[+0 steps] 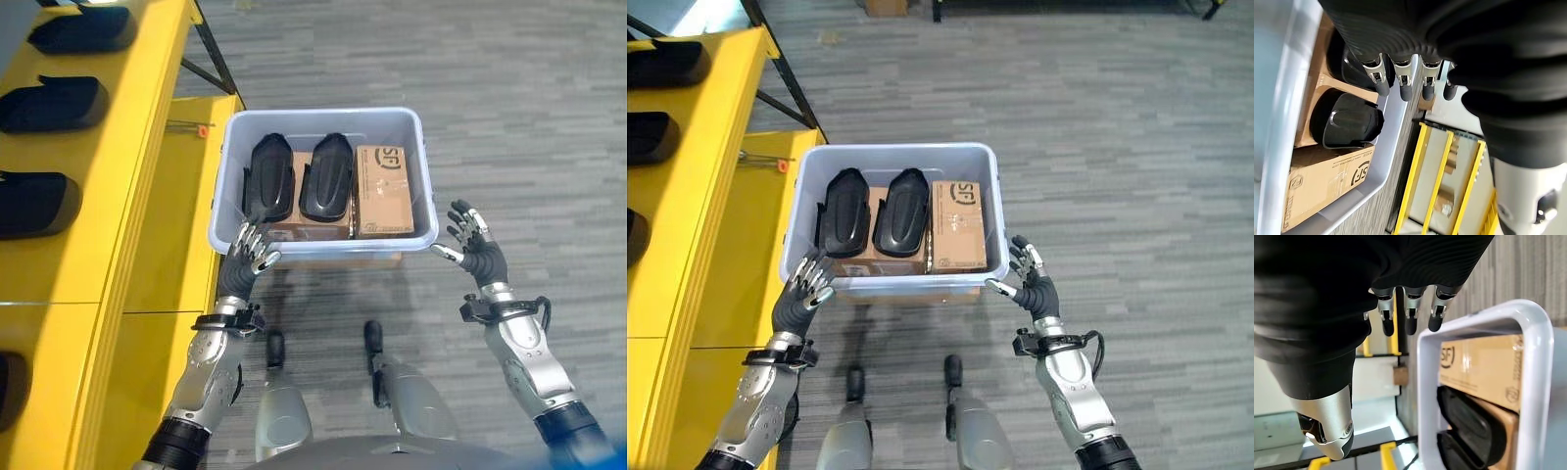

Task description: Move parts from the plastic box to the shelf.

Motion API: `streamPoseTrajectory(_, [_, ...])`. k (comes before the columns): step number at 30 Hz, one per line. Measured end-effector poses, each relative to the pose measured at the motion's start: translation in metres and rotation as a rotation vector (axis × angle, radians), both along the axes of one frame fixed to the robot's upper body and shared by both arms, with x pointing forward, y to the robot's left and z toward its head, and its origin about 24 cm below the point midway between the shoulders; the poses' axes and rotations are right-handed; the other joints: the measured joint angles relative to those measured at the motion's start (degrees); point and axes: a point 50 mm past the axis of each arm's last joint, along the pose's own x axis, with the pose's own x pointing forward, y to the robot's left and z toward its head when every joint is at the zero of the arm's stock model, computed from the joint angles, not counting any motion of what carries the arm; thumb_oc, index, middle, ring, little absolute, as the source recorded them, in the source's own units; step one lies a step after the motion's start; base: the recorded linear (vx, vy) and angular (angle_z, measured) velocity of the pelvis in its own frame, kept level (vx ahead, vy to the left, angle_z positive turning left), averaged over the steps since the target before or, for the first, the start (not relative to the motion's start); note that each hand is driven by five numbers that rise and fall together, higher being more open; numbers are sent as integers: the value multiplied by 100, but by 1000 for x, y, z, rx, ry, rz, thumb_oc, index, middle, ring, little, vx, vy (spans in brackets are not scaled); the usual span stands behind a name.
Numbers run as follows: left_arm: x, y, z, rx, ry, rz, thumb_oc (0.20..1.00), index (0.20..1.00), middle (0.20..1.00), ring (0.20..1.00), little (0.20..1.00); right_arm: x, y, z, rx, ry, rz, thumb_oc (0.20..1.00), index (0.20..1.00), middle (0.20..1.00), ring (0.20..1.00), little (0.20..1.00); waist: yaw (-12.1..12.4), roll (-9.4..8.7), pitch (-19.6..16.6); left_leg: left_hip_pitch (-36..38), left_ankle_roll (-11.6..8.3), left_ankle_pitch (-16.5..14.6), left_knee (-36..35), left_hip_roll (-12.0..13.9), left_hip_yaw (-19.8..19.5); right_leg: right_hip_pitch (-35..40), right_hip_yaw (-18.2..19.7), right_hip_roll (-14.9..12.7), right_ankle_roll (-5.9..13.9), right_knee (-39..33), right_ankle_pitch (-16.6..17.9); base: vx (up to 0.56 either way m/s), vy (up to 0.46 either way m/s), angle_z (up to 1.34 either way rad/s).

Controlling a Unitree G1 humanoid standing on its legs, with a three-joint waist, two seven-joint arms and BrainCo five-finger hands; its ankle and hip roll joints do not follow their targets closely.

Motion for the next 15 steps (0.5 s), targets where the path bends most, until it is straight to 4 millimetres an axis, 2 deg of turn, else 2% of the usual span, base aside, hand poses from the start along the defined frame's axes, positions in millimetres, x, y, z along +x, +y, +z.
streamPoseTrajectory(3, [1, 4, 3, 29, -8, -5, 1000, 1000, 1000, 1000, 1000, 6, 12, 4, 7, -19, 40, 1000, 1000, 1000, 1000, 1000, 91, -135, 95, -300, 237, -107, 222, -429, 125, -187, 125, -443, 200, -72, 102, -22, 154, 4])
streamPoseTrajectory(4, [4, 7, 8, 47, -22, -4, 1000, 1000, 1000, 1000, 1000, 13, 18, 12, 1, -51, 63, 1000, 1000, 1000, 1000, 1000, 118, -152, 186, -463, 336, -122, 329, -591, 120, -225, 132, -610, 317, -194, 184, -21, 100, 21])
streamPoseTrajectory(6, [9, 9, 15, 65, -46, 5, 1000, 1000, 1000, 1000, 1000, 25, 26, 28, -27, -112, 89, 1000, 1000, 1000, 1000, 1000, 288, -183, 392, -563, 420, -159, 419, -738, 104, -217, 135, -753, 424, -306, 266, -12, 85, 15])
streamPoseTrajectory(7, [10, 10, 16, 69, -50, 10, 1000, 1000, 1000, 1000, 1000, 29, 28, 33, -35, -132, 93, 1000, 1000, 1000, 1000, 1000, 354, -200, 439, -573, 432, -166, 418, -758, 118, -217, 136, -771, 435, -347, 294, -10, 54, 9])
streamPoseTrajectory(8, [11, 12, 19, 77, -57, 21, 1000, 1000, 1000, 1000, 1000, 41, 31, 48, -39, -183, 92, 1000, 1000, 1000, 1000, 1000, 416, -238, 504, -675, 454, -187, 465, -786, 85, -221, 117, -794, 458, -434, 324, -16, 42, 12])
streamPoseTrajectory(10, [13, 11, 22, 75, -66, 25, 1000, 1000, 1000, 1000, 1000, 52, 36, 68, -37, -252, 85, 1000, 1000, 1000, 1000, 1000, 532, -302, 571, -772, 457, -191, 496, -787, 55, -228, 78, -793, 446, -573, 402, -6, 16, 6])
streamPoseTrajectory(12, [15, 8, 28, 71, -90, 30, 1000, 1000, 1000, 1000, 1000, 62, 41, 89, -46, -322, 77, 1000, 1000, 1000, 1000, 1000, 556, -348, 655, -851, 454, -192, 501, -774, 47, -250, 54, -784, 447, -667, 452, -5, -3, 0])
streamPoseTrajectory(15, [19, 5, 33, 57, -107, 38, 1000, 1000, 1000, 1000, 1000, 74, 45, 103, -71, -359, 52, 1000, 1000, 1000, 1000, 1000, 618, -351, 666, -948, 446, -187, 505, -766, -18, -272, -26, -772, 438, -762, 486, -8, -12, 9])
